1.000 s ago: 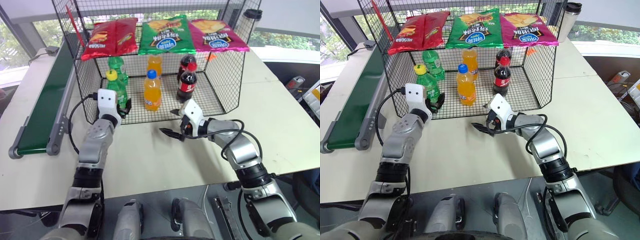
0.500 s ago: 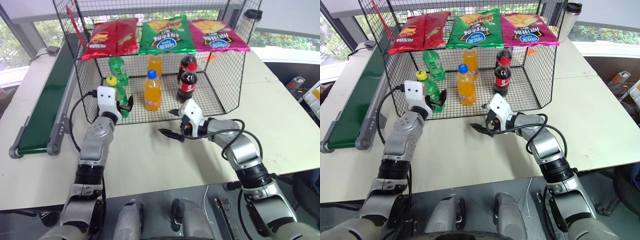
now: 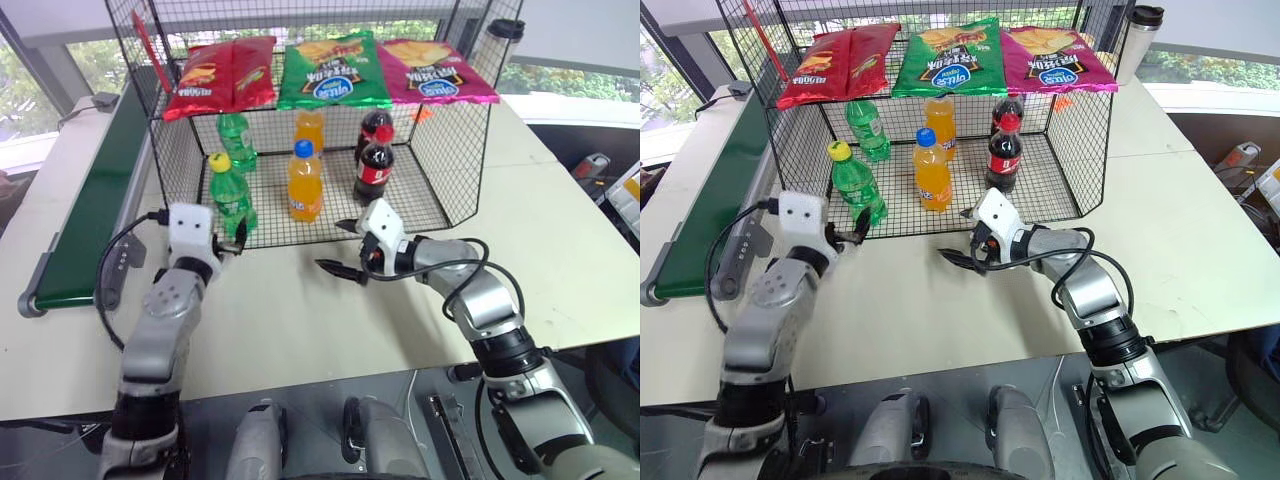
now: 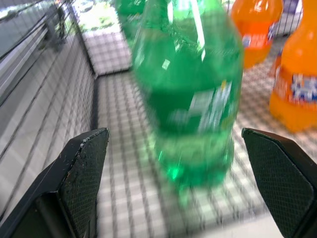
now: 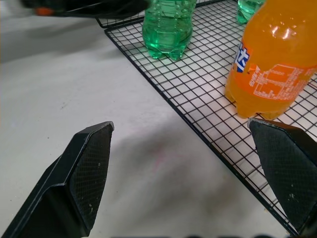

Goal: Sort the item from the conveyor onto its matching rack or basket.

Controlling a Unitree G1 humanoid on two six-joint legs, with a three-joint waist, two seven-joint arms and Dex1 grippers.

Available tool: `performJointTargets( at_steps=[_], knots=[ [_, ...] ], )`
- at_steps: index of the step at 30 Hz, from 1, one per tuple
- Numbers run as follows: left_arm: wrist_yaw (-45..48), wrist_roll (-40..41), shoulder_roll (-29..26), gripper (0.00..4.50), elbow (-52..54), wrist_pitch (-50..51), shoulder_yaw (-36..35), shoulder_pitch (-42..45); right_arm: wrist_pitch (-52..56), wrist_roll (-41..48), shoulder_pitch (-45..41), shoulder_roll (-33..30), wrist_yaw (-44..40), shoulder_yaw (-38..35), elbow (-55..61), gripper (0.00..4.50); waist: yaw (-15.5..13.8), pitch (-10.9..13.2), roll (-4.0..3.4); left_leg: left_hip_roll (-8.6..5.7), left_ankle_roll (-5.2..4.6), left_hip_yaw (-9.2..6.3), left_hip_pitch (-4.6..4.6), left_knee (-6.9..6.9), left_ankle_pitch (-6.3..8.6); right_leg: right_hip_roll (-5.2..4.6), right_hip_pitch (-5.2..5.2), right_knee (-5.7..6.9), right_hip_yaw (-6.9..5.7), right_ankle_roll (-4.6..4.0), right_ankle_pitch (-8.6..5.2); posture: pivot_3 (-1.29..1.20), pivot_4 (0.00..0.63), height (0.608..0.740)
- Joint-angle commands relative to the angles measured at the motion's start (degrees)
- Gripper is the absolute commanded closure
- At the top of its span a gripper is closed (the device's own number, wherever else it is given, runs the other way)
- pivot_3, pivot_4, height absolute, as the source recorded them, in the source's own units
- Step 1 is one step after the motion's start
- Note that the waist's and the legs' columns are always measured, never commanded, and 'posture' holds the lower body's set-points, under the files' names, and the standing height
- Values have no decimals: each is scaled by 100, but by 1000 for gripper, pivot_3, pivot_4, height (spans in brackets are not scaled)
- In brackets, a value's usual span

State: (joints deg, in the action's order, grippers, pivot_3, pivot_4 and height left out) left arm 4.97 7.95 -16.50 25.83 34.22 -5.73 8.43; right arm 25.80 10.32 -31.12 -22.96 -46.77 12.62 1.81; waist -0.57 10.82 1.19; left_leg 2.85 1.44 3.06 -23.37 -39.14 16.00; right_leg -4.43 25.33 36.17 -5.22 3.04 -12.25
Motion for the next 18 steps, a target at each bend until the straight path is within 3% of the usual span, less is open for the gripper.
performJointTargets(
  at_steps=[1, 9, 18],
  knots=[
    [78, 139, -7, 54, 954, 281, -108, -463, -145, 62, -19, 11, -48, -68, 90, 0, -9, 0, 0, 0, 0, -1, 0, 0, 0, 0, 0, 0, 0, 0, 0, 0, 150, 740],
    [215, 319, 76, 54, 1672, 541, -60, -1528, -125, 72, -101, 44, -106, -71, 25, 0, -5, -1, -2, -1, 0, -3, 2, -1, 0, 0, -1, 0, 1, -3, -2, 0, 150, 740],
    [206, 488, 265, 54, 1718, 547, -155, -1542, -100, 210, 74, -81, -353, -92, 208, 0, -15, -1, -2, -1, 0, -4, 1, -2, 0, 0, -1, -1, 1, -4, -2, 0, 150, 740]
  ],
)
